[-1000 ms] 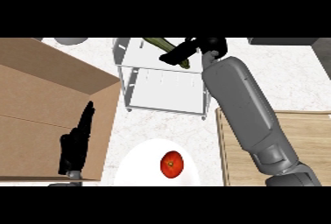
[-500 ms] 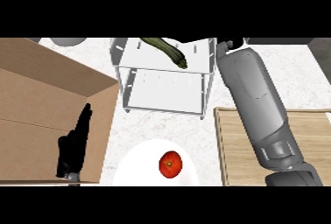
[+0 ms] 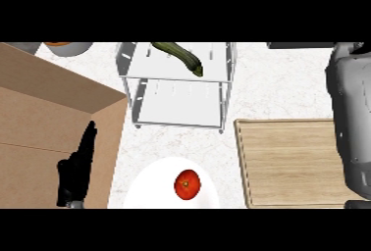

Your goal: Pick the squash from the tray and place it in the tiered basket

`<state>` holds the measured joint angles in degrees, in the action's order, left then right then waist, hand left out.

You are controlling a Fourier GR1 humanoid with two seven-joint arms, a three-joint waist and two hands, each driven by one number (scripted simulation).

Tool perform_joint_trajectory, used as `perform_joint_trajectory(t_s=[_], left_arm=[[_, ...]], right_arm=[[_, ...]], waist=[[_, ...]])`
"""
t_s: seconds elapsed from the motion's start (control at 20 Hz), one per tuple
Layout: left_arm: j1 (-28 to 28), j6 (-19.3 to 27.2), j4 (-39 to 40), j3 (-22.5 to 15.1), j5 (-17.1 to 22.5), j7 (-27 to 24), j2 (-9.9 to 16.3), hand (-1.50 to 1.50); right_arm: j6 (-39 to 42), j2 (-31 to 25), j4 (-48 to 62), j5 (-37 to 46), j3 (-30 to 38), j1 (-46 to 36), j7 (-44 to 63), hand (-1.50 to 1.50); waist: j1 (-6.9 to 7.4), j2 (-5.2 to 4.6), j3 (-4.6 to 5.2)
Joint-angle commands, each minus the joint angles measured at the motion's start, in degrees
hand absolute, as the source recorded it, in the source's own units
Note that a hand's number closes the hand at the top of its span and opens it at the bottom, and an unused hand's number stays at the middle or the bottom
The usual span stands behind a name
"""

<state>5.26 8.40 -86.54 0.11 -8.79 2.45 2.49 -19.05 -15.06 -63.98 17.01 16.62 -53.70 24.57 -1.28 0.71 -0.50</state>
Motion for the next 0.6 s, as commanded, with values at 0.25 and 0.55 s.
perform_joint_trajectory(t_s=[0.25,0.55], left_arm=[[2.6,0.4,0.2,0.2,0.8,3.2,-1.2,0.00],[3.6,-2.3,2.9,1.4,2.7,-0.9,0.1,0.00]], right_arm=[[20.3,-17.6,-10.1,-15.7,13.8,16.4,-0.9,-1.50],[34.4,-25.1,-8.5,-27.0,23.6,25.4,-5.2,-1.50]], waist=[[-1.12,-0.18,0.39],[-0.35,-0.43,0.46]])
